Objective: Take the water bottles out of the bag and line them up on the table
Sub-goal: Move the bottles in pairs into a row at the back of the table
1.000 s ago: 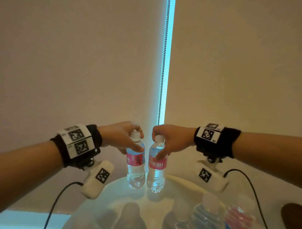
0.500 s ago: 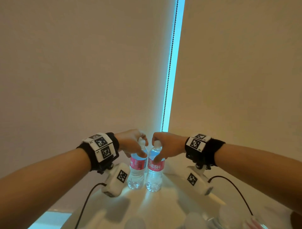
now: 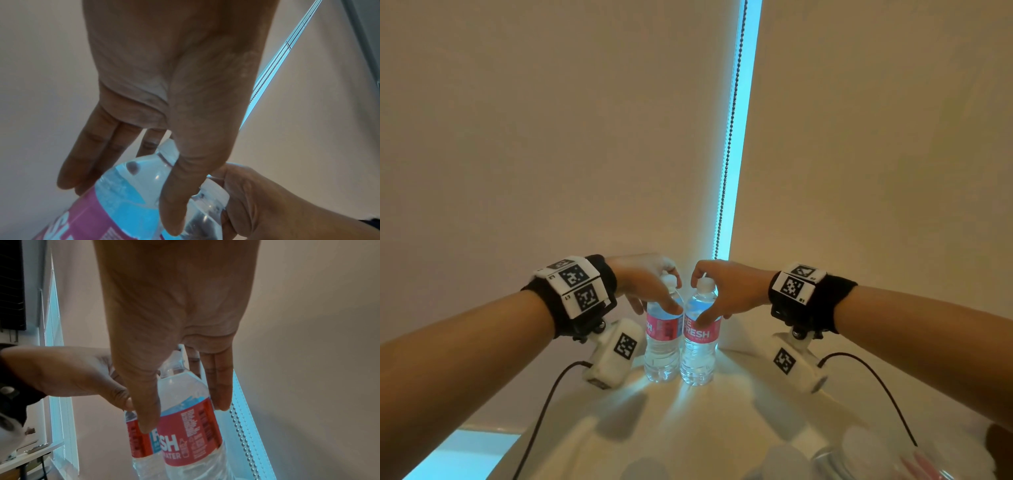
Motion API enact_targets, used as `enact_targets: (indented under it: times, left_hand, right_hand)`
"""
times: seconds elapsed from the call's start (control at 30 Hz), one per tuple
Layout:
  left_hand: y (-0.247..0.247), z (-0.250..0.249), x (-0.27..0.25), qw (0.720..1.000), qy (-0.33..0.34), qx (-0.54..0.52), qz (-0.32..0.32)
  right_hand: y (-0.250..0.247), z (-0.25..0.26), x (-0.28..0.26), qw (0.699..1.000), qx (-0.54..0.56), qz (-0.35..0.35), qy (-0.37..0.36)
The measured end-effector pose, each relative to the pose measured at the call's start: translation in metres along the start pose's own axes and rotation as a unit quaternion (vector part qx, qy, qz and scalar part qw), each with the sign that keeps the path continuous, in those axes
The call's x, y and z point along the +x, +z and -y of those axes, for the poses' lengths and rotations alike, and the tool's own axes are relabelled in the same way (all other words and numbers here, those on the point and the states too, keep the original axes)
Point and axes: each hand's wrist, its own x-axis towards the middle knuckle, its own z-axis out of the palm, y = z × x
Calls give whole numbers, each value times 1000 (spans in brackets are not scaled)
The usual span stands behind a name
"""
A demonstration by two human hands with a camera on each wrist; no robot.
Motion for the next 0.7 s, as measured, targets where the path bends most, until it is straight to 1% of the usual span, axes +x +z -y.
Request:
enact_targets:
  times: [0.17,0.37,0.47,0.57,0.63,0.7]
  left_hand:
    - [1,6,2,999,19,19,-29]
    - [-3,19,-13,998,31,-14,-57]
    - [-11,29,-34,994,39,-20,-102]
    - [-21,43,-64,986,74,-44,-142]
    - [-26,50,-87,980,112,-67,-148]
    - [-29,59,-112,974,153,-92,-140]
  right_hand:
    - [-4,0,-3,1000,-10,-5,0]
    - [-20,-13,-21,999,24,-36,10]
    - [-38,-28,-44,997,37,-59,23]
    - [-57,-48,-77,995,45,-79,38]
    - [-69,-62,-107,994,47,-83,46]
    - [-78,-76,-138,994,53,-69,62]
